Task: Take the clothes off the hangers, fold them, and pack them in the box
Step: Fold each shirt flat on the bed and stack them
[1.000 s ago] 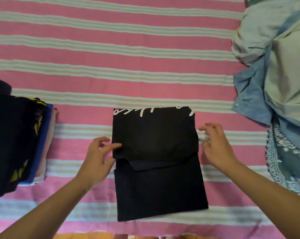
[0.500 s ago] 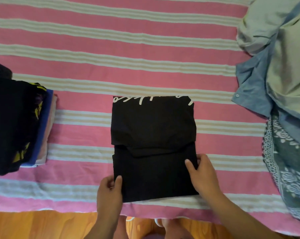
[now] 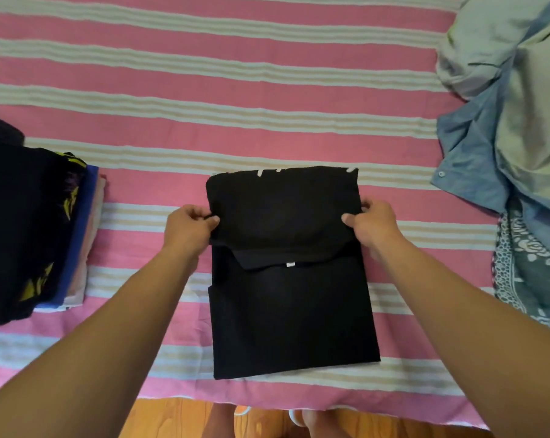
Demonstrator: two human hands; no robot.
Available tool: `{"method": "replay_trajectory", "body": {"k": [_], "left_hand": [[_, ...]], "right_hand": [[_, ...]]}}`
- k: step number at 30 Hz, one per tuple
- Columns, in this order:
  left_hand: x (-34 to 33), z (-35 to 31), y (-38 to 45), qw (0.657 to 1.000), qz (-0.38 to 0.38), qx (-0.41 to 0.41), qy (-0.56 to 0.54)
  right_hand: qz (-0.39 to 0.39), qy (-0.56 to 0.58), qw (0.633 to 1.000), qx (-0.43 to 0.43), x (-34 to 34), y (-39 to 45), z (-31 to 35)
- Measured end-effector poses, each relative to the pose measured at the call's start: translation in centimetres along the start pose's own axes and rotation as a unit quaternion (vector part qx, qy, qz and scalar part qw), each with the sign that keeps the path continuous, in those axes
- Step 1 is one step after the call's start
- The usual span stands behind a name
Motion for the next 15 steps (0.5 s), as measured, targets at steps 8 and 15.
{"method": "replay_trajectory", "body": {"k": [8, 15], "left_hand": [[1.9, 4.1, -6.4, 0.995, -0.099, 0.013, 0.002], [3.1, 12.8, -13.7, 0.992, -0.021, 0.046, 0.113]], "right_hand": [[-0.097, -0.025, 0.994, 0.047, 0.4, -5.4, -4.0], [-0.018, -0.178, 0.984, 0.002, -1.2, -12.6, -12.0]]}}
Point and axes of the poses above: each hand's wrist, its own y-axis towards the middle knuckle, its own x-axis out of the back of the hand, z = x × y, the point moved 3 cm from there along y, towards the middle knuckle, and after that the axes turned 10 degrees about -y, right-handed, at the moved point
